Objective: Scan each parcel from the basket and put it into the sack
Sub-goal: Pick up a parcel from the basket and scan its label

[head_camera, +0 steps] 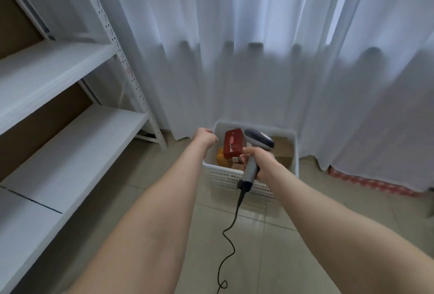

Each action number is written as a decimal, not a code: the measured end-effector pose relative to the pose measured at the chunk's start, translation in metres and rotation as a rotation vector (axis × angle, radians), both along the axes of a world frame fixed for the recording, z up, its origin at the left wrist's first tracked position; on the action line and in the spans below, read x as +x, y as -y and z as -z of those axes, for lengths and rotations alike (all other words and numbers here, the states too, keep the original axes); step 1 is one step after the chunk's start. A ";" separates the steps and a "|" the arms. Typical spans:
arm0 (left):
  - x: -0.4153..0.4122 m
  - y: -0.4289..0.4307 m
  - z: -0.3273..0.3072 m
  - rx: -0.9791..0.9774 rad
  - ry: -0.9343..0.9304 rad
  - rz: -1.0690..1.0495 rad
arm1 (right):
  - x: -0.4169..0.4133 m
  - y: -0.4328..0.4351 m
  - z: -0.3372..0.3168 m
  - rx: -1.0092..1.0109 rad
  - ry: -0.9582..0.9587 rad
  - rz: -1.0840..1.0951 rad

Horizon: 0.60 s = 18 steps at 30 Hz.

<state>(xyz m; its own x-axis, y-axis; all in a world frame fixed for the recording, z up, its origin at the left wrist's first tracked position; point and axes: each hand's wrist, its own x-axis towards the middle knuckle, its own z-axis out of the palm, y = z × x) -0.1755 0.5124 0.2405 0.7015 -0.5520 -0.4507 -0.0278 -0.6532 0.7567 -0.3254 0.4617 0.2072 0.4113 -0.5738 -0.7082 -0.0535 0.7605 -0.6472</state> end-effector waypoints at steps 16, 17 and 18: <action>0.049 0.302 0.132 0.088 -0.128 0.119 | 0.046 0.284 0.118 0.081 -0.158 0.217; 0.054 0.322 0.146 0.103 -0.130 0.133 | 0.052 0.303 0.134 0.090 -0.178 0.224; 0.058 0.341 0.160 0.120 -0.135 0.149 | 0.056 0.319 0.150 0.101 -0.201 0.230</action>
